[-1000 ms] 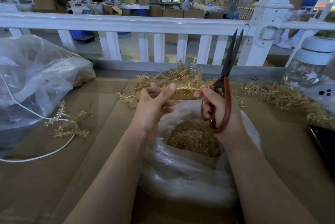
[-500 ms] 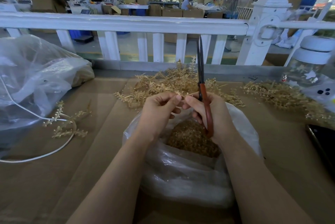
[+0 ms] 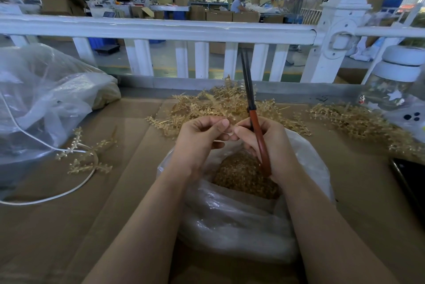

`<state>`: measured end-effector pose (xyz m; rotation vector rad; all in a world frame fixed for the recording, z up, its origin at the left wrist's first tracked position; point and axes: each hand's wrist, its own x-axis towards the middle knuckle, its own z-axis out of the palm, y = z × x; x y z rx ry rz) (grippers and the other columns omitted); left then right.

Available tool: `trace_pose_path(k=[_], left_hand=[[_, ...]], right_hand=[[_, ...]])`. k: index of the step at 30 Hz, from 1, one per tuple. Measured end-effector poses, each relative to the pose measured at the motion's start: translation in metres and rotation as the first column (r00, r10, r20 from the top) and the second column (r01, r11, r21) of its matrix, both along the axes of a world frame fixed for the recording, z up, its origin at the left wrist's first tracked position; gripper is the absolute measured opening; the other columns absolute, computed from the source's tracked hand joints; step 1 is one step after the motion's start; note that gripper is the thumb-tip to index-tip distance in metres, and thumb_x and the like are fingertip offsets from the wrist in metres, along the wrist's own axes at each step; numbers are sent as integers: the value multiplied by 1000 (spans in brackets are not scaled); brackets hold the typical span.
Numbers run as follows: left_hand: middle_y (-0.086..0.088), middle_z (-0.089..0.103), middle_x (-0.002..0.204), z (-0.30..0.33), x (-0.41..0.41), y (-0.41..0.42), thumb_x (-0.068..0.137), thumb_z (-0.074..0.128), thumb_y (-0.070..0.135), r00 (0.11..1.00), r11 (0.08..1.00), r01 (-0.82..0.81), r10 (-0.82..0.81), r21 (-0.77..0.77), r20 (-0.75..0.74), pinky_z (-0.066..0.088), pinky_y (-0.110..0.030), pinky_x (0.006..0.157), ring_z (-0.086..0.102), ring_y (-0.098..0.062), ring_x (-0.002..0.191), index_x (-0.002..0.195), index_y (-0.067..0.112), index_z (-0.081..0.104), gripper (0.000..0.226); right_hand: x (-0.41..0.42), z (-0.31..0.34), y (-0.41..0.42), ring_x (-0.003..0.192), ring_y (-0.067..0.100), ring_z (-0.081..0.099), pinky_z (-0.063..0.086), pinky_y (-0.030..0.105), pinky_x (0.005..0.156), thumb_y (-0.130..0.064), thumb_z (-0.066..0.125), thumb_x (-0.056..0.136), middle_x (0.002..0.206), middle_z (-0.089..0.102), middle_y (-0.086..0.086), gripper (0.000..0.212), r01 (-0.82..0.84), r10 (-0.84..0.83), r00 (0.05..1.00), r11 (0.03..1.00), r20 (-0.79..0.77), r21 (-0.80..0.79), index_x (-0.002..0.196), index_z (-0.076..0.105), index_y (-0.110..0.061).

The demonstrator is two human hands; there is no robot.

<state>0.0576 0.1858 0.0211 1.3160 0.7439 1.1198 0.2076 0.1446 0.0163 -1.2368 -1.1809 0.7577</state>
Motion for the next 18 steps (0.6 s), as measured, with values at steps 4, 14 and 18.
trace_pose_path(k=[4, 14, 18], left_hand=[[-6, 71, 75, 0, 0, 0, 90, 68, 12, 1000, 1000, -12, 12, 15, -14, 51, -23, 64, 62, -10, 67, 88, 9, 73, 6], [-3, 73, 72, 1, -1, 3, 84, 69, 4, 983, 995, -34, 49, -90, 178, 55, -19, 63, 69, -9, 66, 88, 6, 72, 5], [0, 72, 72, 2, -3, 4, 73, 71, 10, 958, 996, -18, 43, -93, 283, 57, -19, 69, 69, -8, 67, 88, 8, 71, 15]], right_hand=[[1, -1, 1, 49, -1, 60, 43, 9, 50, -7, 72, 90, 73, 74, 7, 4, 11, -11, 999, 1000, 40, -4, 91, 72, -4], [2, -5, 2, 73, 7, 65, 52, 29, 71, -61, 77, 72, 76, 69, -11, 39, 128, -133, 966, 991, 220, 40, 85, 66, -26], [3, -6, 2, 83, -4, 61, 45, 21, 69, -83, 60, 63, 88, 66, -26, 55, 176, -185, 903, 983, 388, 60, 91, 57, -36]])
